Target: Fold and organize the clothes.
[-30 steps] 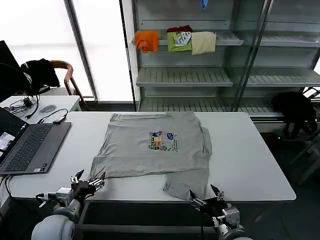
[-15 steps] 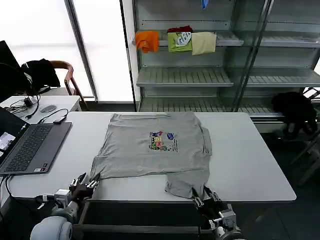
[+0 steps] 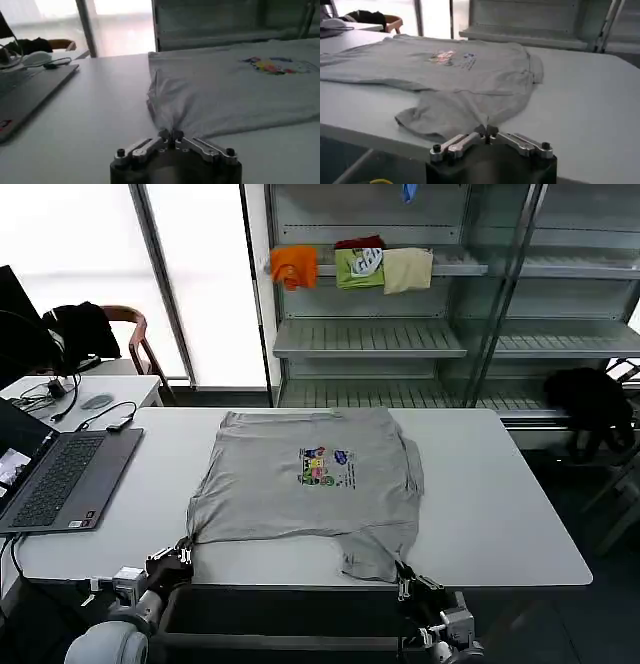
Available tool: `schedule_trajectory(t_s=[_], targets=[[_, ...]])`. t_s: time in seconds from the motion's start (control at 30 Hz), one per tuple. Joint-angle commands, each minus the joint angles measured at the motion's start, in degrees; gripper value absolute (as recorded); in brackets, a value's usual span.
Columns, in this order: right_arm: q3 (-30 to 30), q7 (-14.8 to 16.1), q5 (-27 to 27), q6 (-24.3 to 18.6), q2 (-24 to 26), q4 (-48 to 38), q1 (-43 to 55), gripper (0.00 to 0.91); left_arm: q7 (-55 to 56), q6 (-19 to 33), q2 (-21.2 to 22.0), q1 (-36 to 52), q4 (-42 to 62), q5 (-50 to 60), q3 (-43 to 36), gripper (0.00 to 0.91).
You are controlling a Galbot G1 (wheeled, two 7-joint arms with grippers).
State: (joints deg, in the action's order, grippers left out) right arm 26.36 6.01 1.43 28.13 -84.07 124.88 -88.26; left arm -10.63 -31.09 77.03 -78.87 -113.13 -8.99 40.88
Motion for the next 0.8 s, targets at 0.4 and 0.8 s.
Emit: schedule_trajectory(t_s=[0.4,0.8], targets=[[1.0,-0.8,4.3,0.1,-3.2,-3.6,15.5,0.0,0.2,1.7,1.0,11.6,1.1,-15.4,-0.1,0.01],[0.7,-2.0,4.5,3.1,-5.0,-16.4,30.1,0.0,2.4,0.9,1.4,20.7,11.0,-15.5,-0.8,0.01]])
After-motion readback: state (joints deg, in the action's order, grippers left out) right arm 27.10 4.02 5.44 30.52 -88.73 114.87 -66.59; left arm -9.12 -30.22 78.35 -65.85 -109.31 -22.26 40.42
